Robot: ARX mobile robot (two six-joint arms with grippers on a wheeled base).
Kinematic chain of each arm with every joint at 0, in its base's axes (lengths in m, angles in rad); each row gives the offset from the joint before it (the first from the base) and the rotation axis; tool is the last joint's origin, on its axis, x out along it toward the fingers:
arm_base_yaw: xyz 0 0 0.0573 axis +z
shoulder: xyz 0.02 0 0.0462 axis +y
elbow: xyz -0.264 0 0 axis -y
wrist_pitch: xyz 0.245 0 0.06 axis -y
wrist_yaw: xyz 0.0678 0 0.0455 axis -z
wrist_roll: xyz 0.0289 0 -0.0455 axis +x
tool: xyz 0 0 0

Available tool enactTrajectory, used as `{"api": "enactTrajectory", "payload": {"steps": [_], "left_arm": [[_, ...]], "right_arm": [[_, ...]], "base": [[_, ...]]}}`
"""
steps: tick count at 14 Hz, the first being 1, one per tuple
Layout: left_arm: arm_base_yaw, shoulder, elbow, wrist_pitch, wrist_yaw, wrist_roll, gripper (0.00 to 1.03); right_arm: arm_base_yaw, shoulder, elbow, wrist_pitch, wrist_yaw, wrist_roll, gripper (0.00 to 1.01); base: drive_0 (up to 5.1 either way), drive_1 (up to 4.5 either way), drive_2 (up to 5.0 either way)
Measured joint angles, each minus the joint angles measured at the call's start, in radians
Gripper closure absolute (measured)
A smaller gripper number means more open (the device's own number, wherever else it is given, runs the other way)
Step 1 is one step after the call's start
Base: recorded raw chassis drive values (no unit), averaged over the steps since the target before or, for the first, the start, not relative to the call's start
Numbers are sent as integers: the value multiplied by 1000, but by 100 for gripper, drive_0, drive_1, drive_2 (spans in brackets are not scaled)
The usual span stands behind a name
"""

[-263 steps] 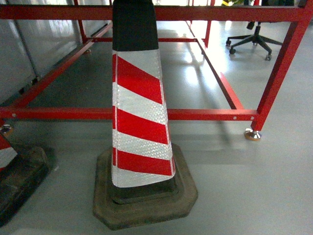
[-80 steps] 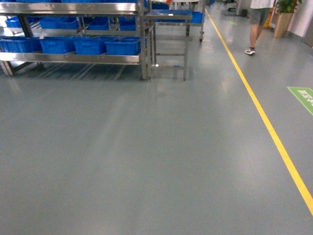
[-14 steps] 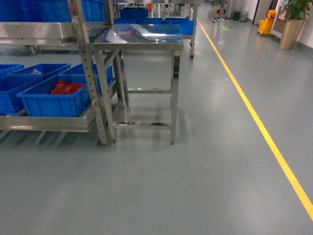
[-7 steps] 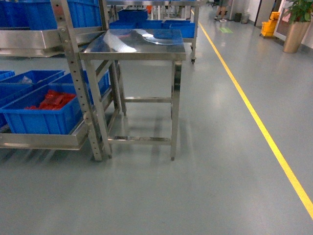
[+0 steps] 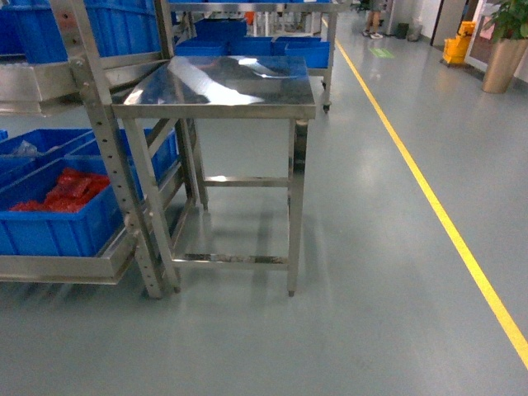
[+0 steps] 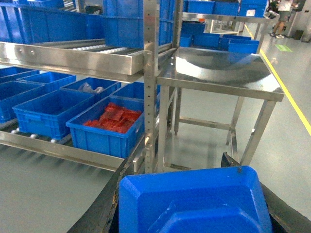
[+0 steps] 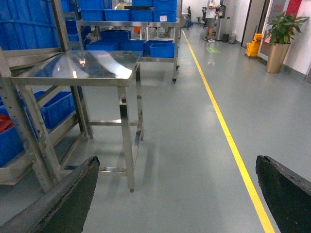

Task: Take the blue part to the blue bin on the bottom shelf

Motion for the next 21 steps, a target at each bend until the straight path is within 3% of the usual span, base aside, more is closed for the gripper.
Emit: {"api": "enactTrajectory", "payload": {"steps": [19, 21], "left_arm": [[0, 0, -1, -5, 0, 0, 59], [0, 5, -1, -2, 0, 0, 59]], "right_arm": [[0, 0, 0, 4, 0, 0, 3], [0, 0, 0, -1, 0, 0, 3]], "base": [[-2, 430, -433], [0, 0, 0]]}}
